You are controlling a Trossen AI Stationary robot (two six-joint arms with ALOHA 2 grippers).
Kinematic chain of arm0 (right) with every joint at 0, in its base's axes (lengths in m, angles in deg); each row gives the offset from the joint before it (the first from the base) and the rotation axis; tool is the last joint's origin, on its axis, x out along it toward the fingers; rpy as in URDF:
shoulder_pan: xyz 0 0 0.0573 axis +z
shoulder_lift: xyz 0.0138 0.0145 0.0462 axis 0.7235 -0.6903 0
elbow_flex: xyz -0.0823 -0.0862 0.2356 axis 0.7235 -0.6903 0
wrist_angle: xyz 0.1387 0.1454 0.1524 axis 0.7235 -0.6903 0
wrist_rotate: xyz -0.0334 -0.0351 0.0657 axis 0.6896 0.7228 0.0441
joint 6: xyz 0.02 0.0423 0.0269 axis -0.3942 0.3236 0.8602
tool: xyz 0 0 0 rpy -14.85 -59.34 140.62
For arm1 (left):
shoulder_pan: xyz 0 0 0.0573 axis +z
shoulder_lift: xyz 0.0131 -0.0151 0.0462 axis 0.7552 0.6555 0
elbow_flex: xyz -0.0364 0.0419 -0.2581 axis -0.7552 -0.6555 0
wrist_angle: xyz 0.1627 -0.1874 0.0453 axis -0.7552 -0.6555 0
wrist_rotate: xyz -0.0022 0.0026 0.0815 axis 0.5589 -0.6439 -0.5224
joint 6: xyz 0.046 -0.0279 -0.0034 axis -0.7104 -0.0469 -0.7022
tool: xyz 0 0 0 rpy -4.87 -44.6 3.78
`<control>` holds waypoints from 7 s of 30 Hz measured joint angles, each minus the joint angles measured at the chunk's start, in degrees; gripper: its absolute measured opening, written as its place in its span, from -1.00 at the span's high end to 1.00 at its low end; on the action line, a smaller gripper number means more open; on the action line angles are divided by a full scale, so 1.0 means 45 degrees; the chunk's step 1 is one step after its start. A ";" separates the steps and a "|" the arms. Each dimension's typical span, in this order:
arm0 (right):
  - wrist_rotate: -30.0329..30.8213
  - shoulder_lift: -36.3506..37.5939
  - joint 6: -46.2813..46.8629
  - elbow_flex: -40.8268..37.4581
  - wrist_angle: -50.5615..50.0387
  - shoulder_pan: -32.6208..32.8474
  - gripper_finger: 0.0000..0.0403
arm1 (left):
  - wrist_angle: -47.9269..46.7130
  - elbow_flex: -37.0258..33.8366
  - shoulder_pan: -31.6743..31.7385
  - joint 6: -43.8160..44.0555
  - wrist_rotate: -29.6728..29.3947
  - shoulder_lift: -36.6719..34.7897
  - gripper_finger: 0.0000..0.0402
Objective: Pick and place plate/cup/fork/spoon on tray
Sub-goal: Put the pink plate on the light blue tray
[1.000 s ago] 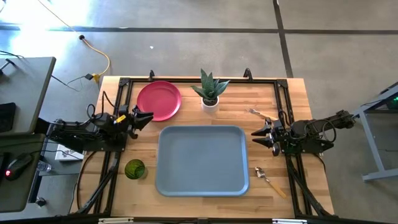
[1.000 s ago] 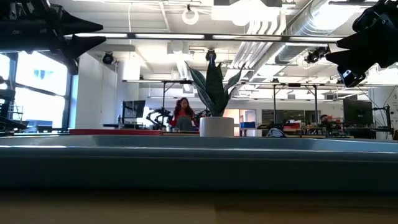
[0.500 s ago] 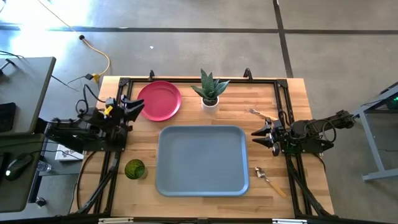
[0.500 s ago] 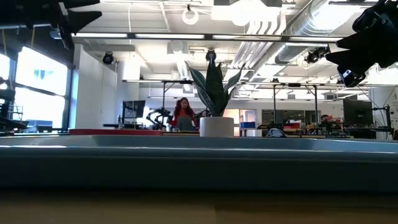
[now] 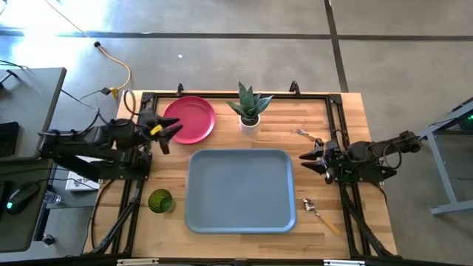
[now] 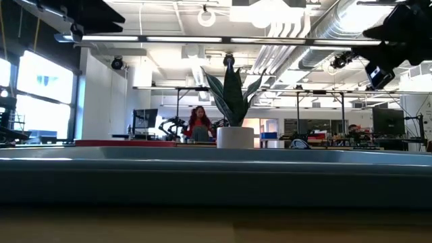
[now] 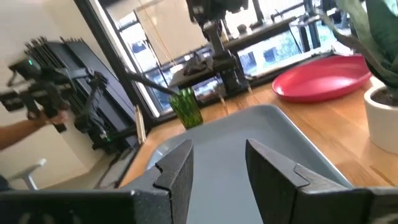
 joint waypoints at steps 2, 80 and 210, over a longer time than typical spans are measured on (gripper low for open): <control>0.0000 0.0000 0.0202 0.0000 0.0677 0.0000 0.32 | -0.0552 0.0399 0.0240 0.0006 0.0229 0.0492 0.31; 0.2576 0.0000 -0.1013 0.0000 0.0326 -0.0001 0.32 | -0.3522 0.1816 0.6144 -0.2214 0.6435 1.2827 0.32; 0.3612 -0.0068 -0.1018 0.0000 -0.0344 -0.0001 0.32 | -0.7722 1.1610 -0.5810 -0.9343 0.3577 1.7429 1.00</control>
